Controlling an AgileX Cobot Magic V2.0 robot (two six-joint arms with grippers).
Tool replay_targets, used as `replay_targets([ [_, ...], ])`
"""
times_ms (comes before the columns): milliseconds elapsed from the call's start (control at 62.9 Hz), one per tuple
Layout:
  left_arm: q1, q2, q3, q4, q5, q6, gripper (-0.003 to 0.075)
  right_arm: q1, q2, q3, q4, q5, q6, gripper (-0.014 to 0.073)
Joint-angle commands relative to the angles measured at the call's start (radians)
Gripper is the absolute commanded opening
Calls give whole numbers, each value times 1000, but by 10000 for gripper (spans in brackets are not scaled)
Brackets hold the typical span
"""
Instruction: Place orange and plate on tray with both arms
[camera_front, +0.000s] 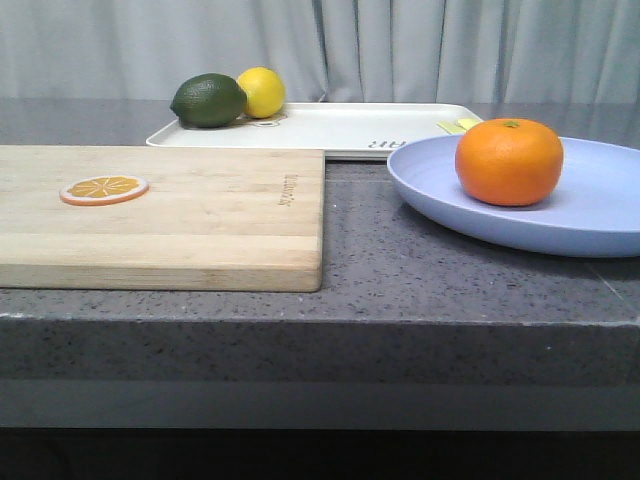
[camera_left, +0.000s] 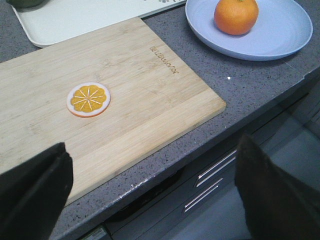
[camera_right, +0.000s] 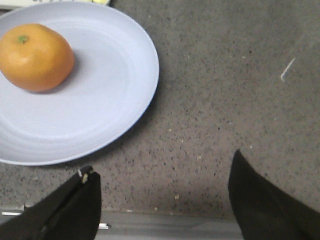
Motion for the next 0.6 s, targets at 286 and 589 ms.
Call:
replay_targets([
  [286,1,4,-23,-10,-102,-9,641,-1,352,-319,-15,249,-12,542],
  [589,1,4,-23,-10,-102,-9,641,-129,587,-477,80,296,-28,540],
])
